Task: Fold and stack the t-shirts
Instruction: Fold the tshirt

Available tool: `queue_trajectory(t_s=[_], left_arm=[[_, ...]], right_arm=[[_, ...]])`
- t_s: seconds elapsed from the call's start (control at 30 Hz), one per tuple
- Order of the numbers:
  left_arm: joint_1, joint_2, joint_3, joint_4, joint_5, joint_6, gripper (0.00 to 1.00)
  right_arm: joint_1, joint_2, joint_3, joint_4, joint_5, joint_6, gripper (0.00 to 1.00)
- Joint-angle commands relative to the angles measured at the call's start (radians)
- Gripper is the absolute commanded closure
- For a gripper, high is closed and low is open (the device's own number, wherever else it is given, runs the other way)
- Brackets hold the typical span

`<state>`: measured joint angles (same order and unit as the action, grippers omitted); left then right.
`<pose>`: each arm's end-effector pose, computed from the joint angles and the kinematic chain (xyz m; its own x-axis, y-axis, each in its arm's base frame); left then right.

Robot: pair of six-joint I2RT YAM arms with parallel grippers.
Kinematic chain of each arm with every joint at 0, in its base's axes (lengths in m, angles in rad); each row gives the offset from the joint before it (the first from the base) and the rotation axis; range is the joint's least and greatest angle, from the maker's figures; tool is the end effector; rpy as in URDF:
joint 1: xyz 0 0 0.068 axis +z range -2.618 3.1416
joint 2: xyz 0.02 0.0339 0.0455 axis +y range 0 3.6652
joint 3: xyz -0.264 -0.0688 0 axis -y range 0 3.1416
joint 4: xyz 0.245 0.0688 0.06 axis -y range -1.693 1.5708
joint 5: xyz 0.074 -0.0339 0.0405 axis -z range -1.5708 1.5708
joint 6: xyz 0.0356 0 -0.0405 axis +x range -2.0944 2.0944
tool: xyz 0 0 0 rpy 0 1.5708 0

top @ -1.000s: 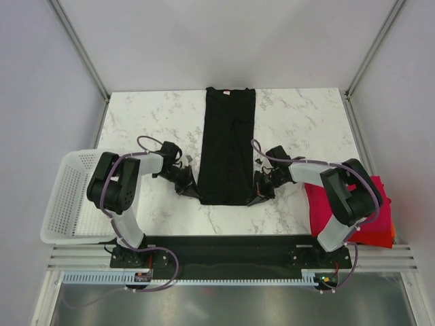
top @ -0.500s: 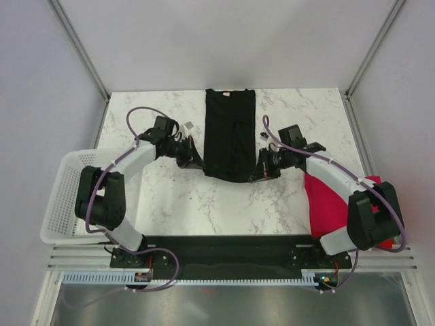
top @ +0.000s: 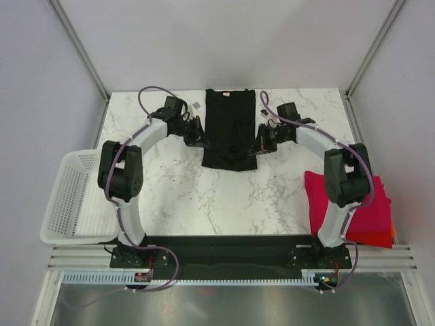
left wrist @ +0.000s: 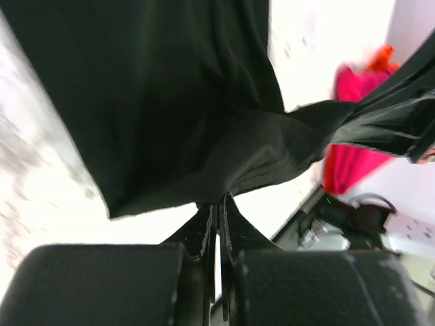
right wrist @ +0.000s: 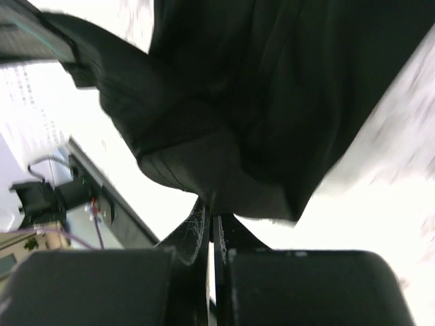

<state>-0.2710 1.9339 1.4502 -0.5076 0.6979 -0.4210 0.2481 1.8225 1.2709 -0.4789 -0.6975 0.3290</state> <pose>0.3928 -0.1329 0.2147 -0.9582 -0.0588 -0.2800 0.1672 0.6793 -0.7145 0.3608 0.1150 0.2050 -0.9510 0.0145 -0.3088 -0.2126 0.6944 0.6875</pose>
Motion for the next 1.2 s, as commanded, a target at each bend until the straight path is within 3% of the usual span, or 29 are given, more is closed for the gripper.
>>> queue_trajectory(t_s=[0.0,0.23,0.3,0.33,0.37,0.43,0.47,0.6,0.8,0.97,1.1,1.17], left_arm=[[0.016,0.069,0.123,0.000,-0.055,0.067,0.98],[0.035,0.230,0.351,0.021,-0.103,0.111,0.98],[0.038,0.288,0.416,0.027,-0.106,0.120,0.89],[0.036,0.309,0.435,0.035,-0.113,0.134,0.82],[0.038,0.321,0.452,0.040,-0.130,0.140,0.72],[0.038,0.341,0.478,0.052,-0.199,0.139,0.68],[0.036,0.341,0.481,0.055,-0.219,0.136,0.56],[0.038,0.283,0.467,0.044,-0.270,0.165,0.45],[0.046,0.094,0.288,-0.063,-0.315,0.169,0.41],[0.081,0.019,0.026,-0.083,-0.111,0.088,0.43],[0.104,0.043,-0.100,-0.002,0.062,-0.074,0.38],[0.108,0.056,-0.138,0.038,0.116,-0.125,0.37]], right_arm=[[-0.027,0.105,0.178,0.060,0.007,-0.047,1.00],[-0.053,0.313,0.415,0.069,0.032,-0.068,1.00],[-0.053,0.375,0.475,0.074,0.041,-0.067,0.98],[-0.055,0.394,0.493,0.085,0.041,-0.061,0.93],[-0.055,0.431,0.527,0.092,0.044,-0.056,0.79],[-0.053,0.461,0.568,0.114,0.061,-0.054,0.70],[-0.055,0.481,0.612,0.118,0.069,-0.054,0.60],[-0.073,0.427,0.645,0.126,0.089,-0.070,0.50],[-0.127,0.166,0.343,0.100,0.069,-0.041,0.48],[-0.145,0.061,0.078,0.056,0.026,-0.038,0.48],[-0.156,0.083,-0.063,0.152,-0.098,0.088,0.47],[-0.161,0.119,-0.108,0.227,-0.201,0.241,0.46]])
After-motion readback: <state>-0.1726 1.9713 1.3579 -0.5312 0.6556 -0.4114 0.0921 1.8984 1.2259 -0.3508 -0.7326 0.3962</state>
